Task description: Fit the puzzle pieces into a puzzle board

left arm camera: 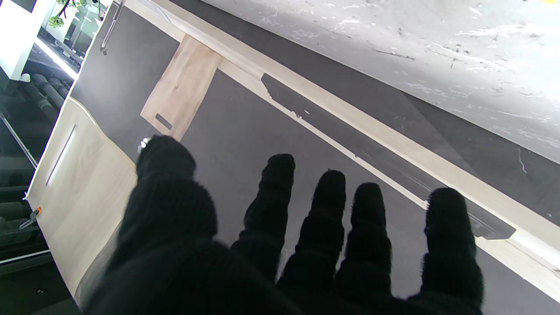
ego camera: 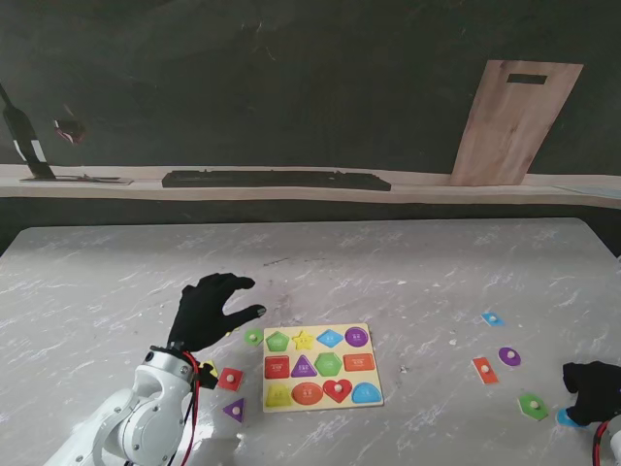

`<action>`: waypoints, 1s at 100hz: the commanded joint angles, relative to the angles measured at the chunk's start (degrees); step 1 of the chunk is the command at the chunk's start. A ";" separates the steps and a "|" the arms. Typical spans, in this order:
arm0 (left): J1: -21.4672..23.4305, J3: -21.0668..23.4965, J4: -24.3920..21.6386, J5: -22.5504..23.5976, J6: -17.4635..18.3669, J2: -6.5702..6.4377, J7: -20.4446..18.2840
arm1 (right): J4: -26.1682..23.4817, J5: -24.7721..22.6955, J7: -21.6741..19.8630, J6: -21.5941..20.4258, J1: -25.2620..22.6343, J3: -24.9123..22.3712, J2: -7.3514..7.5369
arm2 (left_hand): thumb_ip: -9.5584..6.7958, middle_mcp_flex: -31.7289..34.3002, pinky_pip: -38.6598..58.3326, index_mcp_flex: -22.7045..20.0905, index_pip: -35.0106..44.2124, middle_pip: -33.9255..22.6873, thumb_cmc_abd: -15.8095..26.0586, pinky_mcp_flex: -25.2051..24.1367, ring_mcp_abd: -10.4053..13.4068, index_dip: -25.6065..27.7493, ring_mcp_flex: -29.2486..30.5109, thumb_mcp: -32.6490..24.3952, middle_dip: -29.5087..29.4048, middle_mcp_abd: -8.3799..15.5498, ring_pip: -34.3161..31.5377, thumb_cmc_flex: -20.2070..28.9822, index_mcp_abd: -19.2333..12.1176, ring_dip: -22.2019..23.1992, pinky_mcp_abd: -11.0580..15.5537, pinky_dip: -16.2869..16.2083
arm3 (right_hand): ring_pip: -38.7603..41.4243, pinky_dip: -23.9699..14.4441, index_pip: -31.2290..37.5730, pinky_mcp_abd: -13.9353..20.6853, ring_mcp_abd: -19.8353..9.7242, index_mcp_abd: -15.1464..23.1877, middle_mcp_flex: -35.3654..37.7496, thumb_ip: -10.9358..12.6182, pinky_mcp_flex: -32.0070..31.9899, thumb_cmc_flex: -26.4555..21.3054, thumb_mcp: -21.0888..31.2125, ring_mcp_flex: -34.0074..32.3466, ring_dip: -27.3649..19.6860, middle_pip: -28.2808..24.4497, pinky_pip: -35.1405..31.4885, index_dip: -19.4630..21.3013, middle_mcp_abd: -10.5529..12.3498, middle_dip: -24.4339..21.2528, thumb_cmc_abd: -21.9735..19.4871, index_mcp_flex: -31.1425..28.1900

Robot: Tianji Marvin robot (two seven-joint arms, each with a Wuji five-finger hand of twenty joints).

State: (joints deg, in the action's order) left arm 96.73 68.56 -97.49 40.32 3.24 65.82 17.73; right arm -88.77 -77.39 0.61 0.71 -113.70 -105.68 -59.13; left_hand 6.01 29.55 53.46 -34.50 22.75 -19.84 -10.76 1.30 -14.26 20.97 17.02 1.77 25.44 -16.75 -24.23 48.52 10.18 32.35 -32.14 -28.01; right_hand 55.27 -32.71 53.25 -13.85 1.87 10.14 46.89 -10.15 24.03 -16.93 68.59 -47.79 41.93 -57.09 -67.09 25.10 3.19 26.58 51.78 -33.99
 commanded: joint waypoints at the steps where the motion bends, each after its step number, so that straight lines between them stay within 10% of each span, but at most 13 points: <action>1: 0.00 -0.18 -0.06 -0.34 -0.22 -0.03 -0.09 | 0.34 -0.14 0.25 -0.03 -0.41 0.40 0.09 | -1.65 0.26 0.46 0.02 -1.10 1.35 1.42 -0.48 -1.08 -0.20 0.45 0.57 -0.08 -0.70 0.95 0.73 0.09 0.08 9.28 0.31 | 1.76 -0.97 0.67 -0.06 -0.46 0.33 0.93 0.75 0.09 -0.93 1.87 -0.74 0.77 -1.45 0.14 1.12 -0.28 0.69 1.10 -2.13; 50: -0.26 -0.44 0.05 -0.57 -0.38 -0.05 -0.46 | 0.38 0.81 -0.75 0.04 -0.84 0.82 0.03 | -1.64 0.21 0.46 0.04 -1.04 1.33 1.46 -0.49 -1.02 -0.19 0.41 0.57 -0.09 -0.61 0.97 0.74 0.09 0.06 9.37 0.32 | 3.58 -1.39 2.53 -0.51 -0.32 1.78 4.86 0.88 1.50 -1.78 1.49 -3.53 1.76 -2.38 -0.08 2.48 0.28 1.13 -0.02 -6.93; 100: -0.28 -0.57 -0.06 -0.55 -0.46 -0.07 -0.56 | 1.55 1.33 -0.52 0.85 -0.42 2.18 0.07 | -1.65 0.29 0.49 -0.03 -1.06 1.31 1.43 -0.49 -1.13 -0.20 0.42 0.55 -0.08 -0.63 0.95 0.79 0.06 0.06 9.36 0.30 | 4.10 -1.38 7.89 -0.48 -0.32 4.94 7.62 -7.27 2.43 -5.70 0.74 -5.36 1.92 -2.16 -0.55 -6.67 1.04 1.13 0.67 -7.98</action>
State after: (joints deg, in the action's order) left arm 96.38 68.14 -97.35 39.98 2.94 65.81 17.23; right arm -87.50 -76.04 0.17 1.46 -113.79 -103.95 -59.05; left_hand 6.01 29.55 53.46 -34.50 22.75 -19.84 -10.74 1.30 -14.26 20.97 17.02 1.77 25.44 -16.76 -24.23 48.52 10.18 32.35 -32.14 -28.01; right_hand 57.79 -32.97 59.00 -13.67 1.86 12.96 52.04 -15.27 25.95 -20.46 69.37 -50.91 43.31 -57.97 -67.05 19.47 3.19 27.13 51.68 -40.92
